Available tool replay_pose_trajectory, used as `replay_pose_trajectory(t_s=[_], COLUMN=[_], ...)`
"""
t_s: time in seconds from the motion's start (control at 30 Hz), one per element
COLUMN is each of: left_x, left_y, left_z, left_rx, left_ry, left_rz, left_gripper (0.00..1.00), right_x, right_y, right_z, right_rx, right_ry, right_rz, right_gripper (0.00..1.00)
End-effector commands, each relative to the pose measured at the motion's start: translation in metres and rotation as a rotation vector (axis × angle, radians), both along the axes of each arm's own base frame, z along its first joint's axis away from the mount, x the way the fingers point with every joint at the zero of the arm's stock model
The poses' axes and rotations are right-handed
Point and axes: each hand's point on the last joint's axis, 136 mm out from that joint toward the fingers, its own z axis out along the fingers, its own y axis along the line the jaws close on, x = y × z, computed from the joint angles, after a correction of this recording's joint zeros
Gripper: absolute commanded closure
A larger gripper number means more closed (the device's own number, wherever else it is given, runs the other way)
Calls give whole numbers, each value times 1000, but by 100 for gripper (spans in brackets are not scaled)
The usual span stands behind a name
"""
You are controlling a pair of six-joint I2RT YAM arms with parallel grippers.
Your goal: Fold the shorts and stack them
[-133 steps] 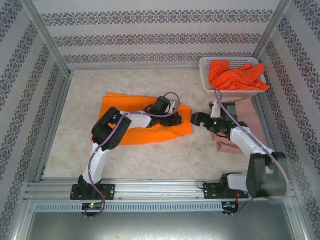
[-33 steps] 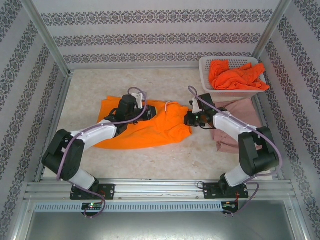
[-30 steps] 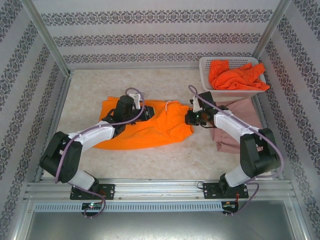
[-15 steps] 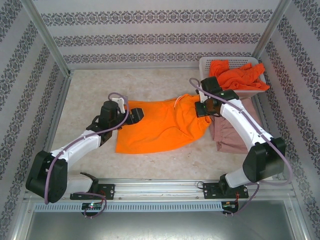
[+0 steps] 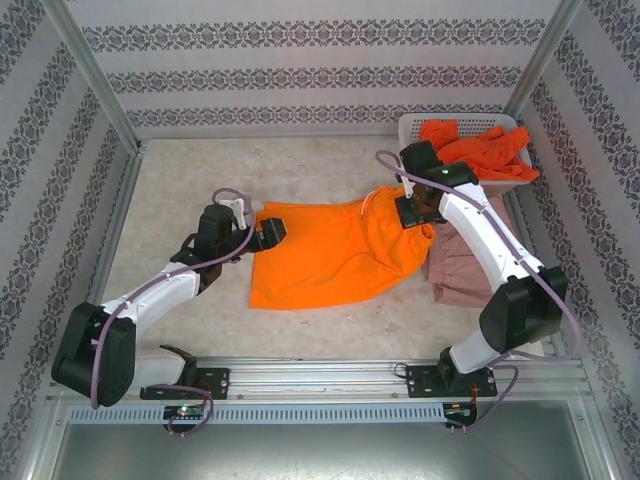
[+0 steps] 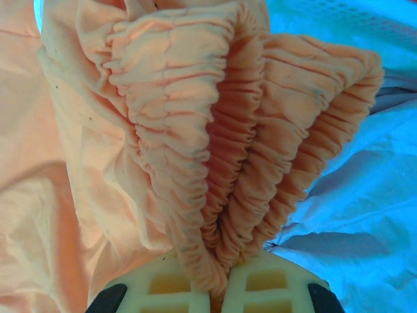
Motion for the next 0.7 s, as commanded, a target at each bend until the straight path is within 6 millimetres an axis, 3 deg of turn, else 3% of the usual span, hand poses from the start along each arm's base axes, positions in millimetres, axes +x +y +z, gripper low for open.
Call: replay_pose_trajectory(t_s=[0.0, 0.2, 0.33, 0.67], left_x=[-6, -10, -13, -15], left_y=[8, 9, 6, -14], left_z=[-13, -25, -33, -40], left_rx=[25, 23, 11, -95], left_ry=[27, 51, 75, 100], left_rz=[7, 5, -14, -87], left_gripper=[8, 2, 1, 1], right_x=[10, 15, 17, 20], right_y=[-15, -26, -22, 18], right_z=[30, 52, 57, 53], right_rx=[-68, -142, -127, 19], right_ry=[-71, -72, -64, -7], right_rz=[-47, -62, -79, -124], right_gripper=[100, 100, 100, 100])
